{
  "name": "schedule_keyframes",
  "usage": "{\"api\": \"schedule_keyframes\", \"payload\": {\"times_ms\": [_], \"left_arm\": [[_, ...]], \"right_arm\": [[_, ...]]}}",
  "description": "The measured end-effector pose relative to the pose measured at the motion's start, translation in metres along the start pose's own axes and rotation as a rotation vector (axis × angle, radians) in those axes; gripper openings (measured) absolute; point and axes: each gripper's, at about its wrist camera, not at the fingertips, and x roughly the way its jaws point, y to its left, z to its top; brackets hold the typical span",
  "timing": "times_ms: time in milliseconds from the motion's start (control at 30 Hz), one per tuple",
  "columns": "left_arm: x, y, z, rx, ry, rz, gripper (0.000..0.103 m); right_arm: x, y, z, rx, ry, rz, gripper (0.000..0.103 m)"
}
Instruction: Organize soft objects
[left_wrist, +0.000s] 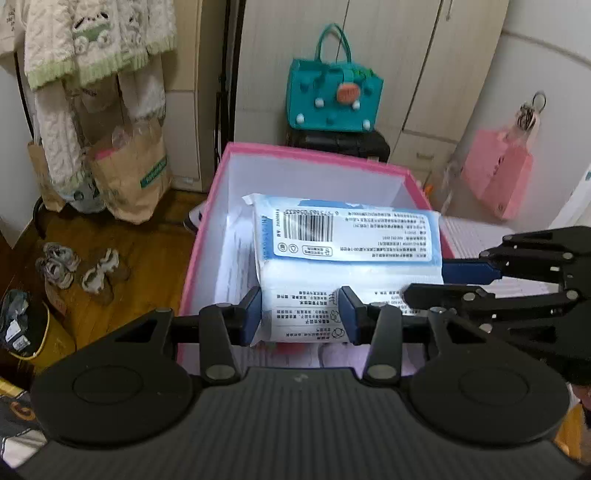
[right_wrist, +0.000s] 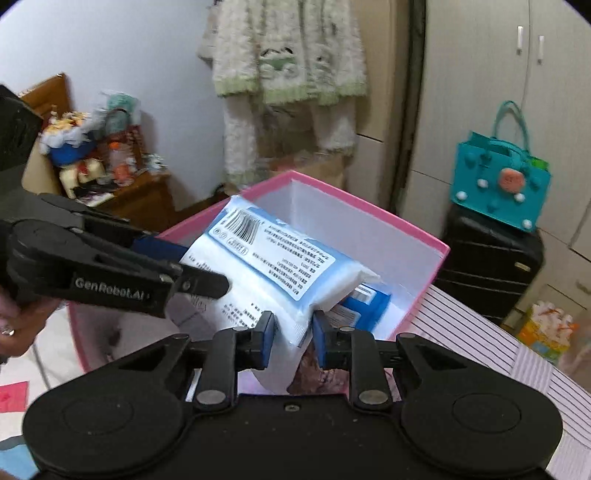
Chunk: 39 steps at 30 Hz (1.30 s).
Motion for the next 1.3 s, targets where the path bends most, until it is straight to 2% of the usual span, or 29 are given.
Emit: {"api": "schedule_keyframes", "payload": {"times_ms": [67, 167, 333, 433, 500, 633, 733, 800, 900, 1033, 1233, 1300], "left_arm": [[0.003, -0.006, -0.003, 0.029, 0.014, 0.038, 0.042], [0.011, -0.009, -0.005, 0.034, 0.038, 0.053, 0.042], [0.024, -0.013, -0.002, 0.032, 0.057, 0.066, 0.044], [0.023, -0.018, -0.001, 0.093, 0.001, 0.171, 0.046], [0.015, -0.02, -0.002, 0.106, -0.029, 0.203, 0.056], [0.0, -0.018, -0.002, 0.064, -0.043, 0.194, 0.065], [-0.011, -0.022, -0.004, 0.062, -0.046, 0.197, 0.079], [-0.018, -0.026, -0.004, 0.071, -0.049, 0.193, 0.093], [-0.033, -0.035, -0.009, 0.083, -0.066, 0.213, 0.103], [-0.049, -0.048, -0.007, 0.094, -0.028, 0.248, 0.103], [-0.092, -0.074, -0.02, 0.178, -0.141, 0.264, 0.103], [-0.106, -0.08, -0.026, 0.168, -0.168, 0.263, 0.103]], "right_arm": [[-0.001, 0.01, -0.005, -0.049, -0.013, -0.013, 0.027], [0.006, 0.01, -0.008, -0.077, -0.006, -0.049, 0.027], [0.019, -0.006, -0.004, -0.006, 0.009, -0.068, 0.027], [0.015, -0.01, -0.008, 0.037, -0.026, -0.079, 0.027], [0.008, -0.011, -0.01, 0.049, -0.048, -0.071, 0.027], [-0.005, -0.018, -0.012, 0.092, -0.066, -0.026, 0.029], [-0.016, -0.023, -0.01, 0.137, -0.067, 0.013, 0.033], [-0.025, -0.021, -0.011, 0.143, -0.08, 0.015, 0.033], [-0.038, -0.018, -0.014, 0.143, -0.099, 0.015, 0.033], [-0.055, -0.014, -0.017, 0.148, -0.118, -0.002, 0.035], [-0.089, -0.004, -0.024, 0.131, -0.143, -0.058, 0.047], [-0.101, -0.001, -0.027, 0.127, -0.145, -0.078, 0.048]]}}
